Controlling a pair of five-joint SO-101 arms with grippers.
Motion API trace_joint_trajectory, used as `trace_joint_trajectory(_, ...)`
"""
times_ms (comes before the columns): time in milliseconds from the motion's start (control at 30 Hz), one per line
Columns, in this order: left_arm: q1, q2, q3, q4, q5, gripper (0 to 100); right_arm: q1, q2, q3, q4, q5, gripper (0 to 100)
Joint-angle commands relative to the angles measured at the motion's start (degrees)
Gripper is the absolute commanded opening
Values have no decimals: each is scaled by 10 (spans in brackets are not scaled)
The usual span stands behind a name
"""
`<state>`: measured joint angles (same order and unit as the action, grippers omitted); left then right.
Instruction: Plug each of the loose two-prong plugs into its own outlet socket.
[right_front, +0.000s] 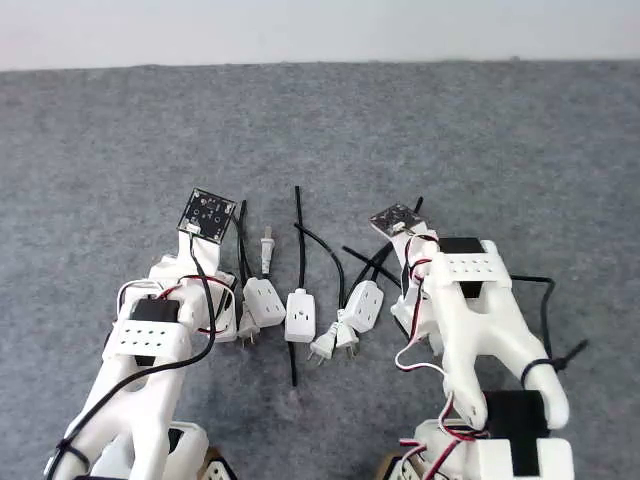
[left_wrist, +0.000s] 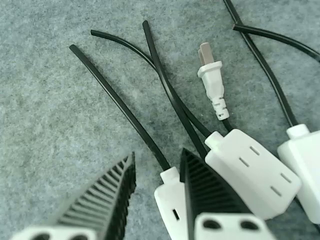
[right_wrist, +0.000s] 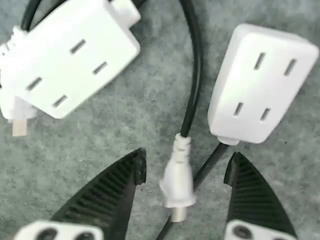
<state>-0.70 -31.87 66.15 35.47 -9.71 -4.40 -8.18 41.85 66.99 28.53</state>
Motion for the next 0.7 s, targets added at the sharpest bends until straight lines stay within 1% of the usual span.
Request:
trace_joint_trajectory(0,-3,1,-3,-17,3,138,-7,-23,-10,7,-16,258)
trace_joint_trajectory(67,-3,1,-3,-17,3,138,-10,-23,4,1,-17,241)
trace_joint_trajectory(200,-3,1,-3,-17,3,138,-8,-23,40,-42,-16,143)
trace_joint_trajectory(267,-3,1,-3,-17,3,138,-6,-23,58,-65,-15,115)
trace_joint_trajectory(433,-3,1,-3,-17,3,138,-7,-23,80,-96,-17,153)
trace_joint_trajectory(533,-3,1,-3,-17,3,138,-6,-22,80,-98,-16,147)
trace_joint_trajectory(600,-3,1,-3,-17,3,138,-6,-22,81,-97,-17,117)
trace_joint_trajectory(667,-3,1,-3,-17,3,138,-6,-22,81,-98,-17,43)
